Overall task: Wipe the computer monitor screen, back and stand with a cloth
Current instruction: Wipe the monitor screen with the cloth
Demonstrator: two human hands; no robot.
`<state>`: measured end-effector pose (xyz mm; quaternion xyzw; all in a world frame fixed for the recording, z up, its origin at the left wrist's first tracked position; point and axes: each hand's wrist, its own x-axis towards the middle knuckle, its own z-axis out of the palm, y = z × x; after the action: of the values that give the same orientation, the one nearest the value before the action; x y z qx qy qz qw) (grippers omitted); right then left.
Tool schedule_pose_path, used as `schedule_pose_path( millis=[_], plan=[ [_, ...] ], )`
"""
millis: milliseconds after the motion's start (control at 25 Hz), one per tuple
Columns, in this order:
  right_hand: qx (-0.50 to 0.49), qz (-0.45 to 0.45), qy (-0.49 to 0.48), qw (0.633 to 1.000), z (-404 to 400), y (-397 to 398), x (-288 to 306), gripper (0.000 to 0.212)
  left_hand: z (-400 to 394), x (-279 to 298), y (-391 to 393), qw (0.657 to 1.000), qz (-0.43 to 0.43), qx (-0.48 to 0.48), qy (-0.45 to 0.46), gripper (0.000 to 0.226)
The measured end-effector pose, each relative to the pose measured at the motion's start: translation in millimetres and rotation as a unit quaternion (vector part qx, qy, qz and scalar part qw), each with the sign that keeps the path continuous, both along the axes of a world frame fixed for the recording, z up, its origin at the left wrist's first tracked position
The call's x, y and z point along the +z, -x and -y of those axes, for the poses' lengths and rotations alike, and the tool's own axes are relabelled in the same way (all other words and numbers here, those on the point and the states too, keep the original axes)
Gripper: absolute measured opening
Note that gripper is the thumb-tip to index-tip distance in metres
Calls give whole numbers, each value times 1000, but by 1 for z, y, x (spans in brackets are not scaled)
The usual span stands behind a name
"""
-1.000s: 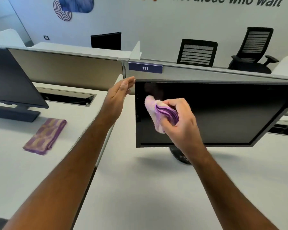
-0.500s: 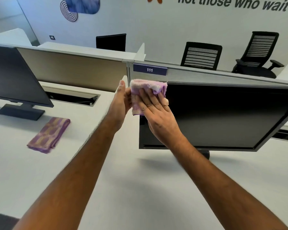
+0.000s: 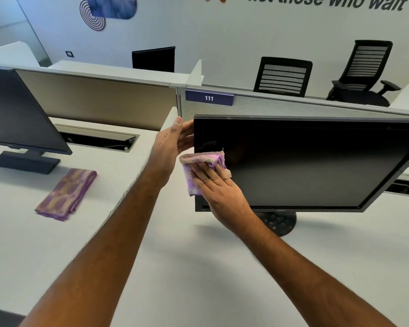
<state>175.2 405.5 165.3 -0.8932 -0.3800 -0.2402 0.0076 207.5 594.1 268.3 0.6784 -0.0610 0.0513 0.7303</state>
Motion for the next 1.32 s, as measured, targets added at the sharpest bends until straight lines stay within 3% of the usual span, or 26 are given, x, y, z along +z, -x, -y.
schedule_pose_path(
  millis=[360, 640, 800, 1080, 1160, 1240, 1320],
  plan=[
    [-19, -56, 75, 995, 5, 21, -74, 71, 9, -3, 7, 995, 35, 57, -70, 38],
    [-57, -69, 168, 982, 1, 34, -127, 62, 12, 0, 9, 991, 33, 79, -104, 38],
    [-72, -128, 157, 977, 15, 44, -139, 63, 13, 3, 14, 990, 33, 78, -109, 38],
    [-182, -187, 40, 965, 102, 66, -132, 56, 16, 4, 12, 993, 35, 75, -89, 37],
    [-173, -259, -89, 946, 114, 78, -114, 53, 17, 2, 12, 993, 35, 79, -86, 37],
    [-168, -333, -250, 894, 105, 87, -79, 53, 18, 2, 12, 992, 34, 83, -83, 37],
    [-139, -329, -392, 848, 88, 88, -31, 44, 18, 2, 12, 992, 35, 90, -83, 38]
  ],
)
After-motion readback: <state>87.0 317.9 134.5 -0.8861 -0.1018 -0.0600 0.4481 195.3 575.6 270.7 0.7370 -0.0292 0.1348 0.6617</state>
